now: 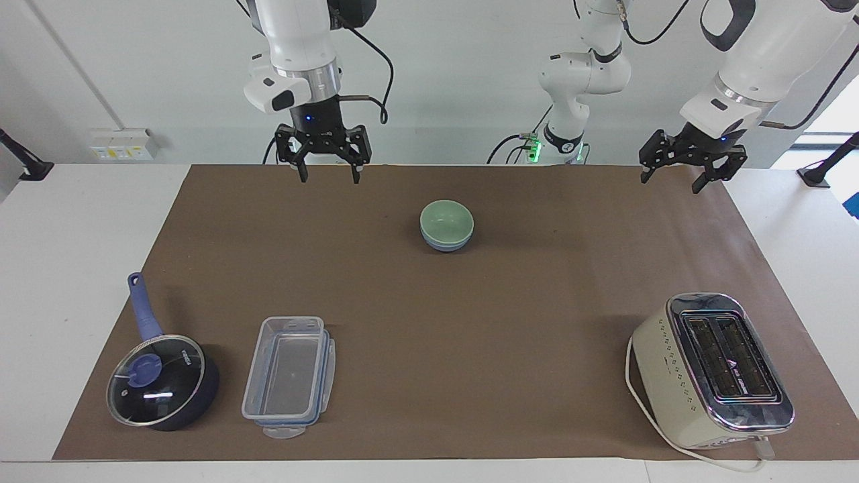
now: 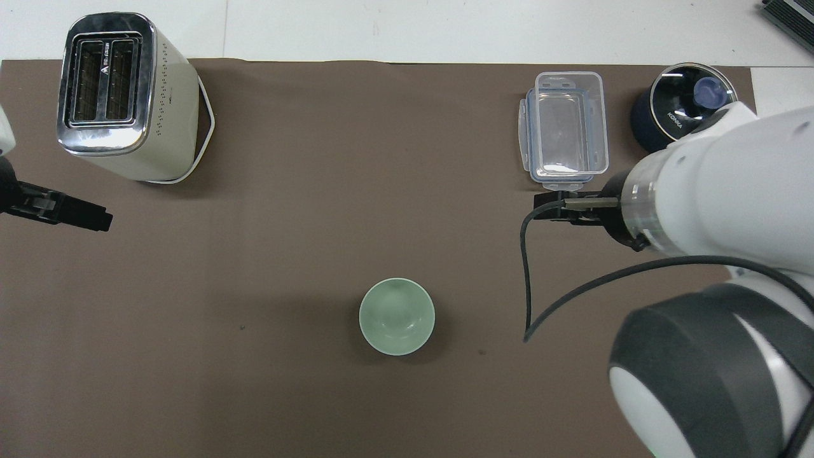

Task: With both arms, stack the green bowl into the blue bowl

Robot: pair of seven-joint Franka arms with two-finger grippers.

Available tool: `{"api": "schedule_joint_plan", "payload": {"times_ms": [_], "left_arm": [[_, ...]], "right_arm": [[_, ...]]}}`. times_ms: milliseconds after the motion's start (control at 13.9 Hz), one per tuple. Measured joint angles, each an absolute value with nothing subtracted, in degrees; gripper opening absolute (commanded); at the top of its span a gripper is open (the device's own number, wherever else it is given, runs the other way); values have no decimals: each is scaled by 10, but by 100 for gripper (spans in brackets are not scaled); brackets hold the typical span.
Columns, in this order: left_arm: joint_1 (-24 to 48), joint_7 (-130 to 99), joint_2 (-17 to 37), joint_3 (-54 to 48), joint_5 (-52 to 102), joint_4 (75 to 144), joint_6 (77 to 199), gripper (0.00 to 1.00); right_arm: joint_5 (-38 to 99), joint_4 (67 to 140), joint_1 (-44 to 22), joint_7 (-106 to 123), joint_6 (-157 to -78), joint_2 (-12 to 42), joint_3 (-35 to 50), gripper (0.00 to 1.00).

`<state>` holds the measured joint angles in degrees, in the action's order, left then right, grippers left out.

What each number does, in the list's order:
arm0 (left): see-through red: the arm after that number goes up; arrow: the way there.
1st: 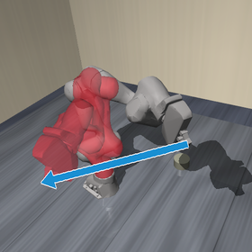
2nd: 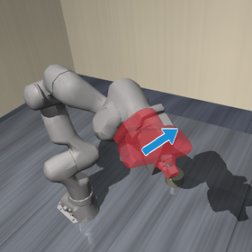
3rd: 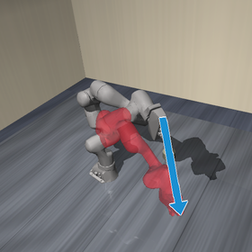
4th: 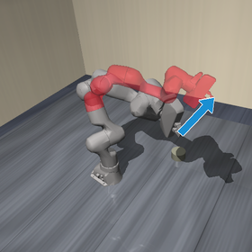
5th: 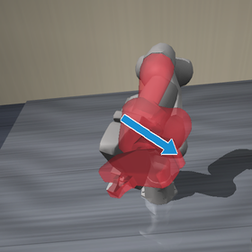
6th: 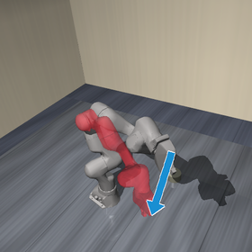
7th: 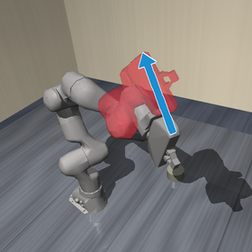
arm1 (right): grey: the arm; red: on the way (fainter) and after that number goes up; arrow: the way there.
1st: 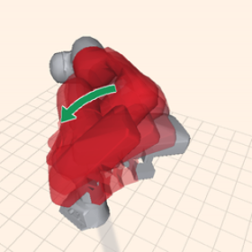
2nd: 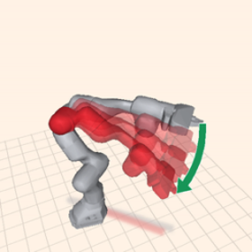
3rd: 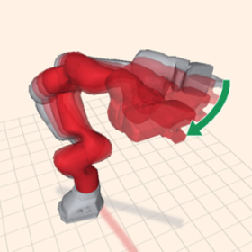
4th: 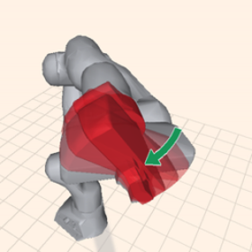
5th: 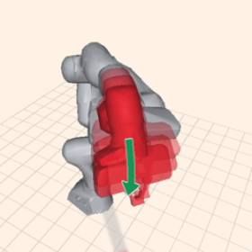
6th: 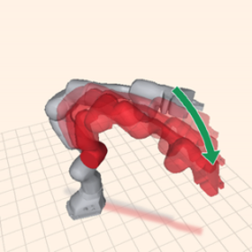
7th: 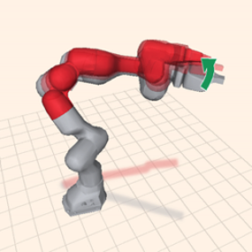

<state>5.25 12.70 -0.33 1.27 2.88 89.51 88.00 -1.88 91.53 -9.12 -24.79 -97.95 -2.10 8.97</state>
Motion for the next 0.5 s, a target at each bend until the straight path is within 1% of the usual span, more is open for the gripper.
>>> {"api": "schedule_joint_plan", "payload": {"times_ms": [216,503], "left_arm": [[53,127,-3,12,29,895,880,100],[53,127,-3,12,29,895,880,100]], "right_arm": [[-13,878,-62,-266,-943,-22,89,100],[22,833,-2,-267,-896,-28,83,100]]}}
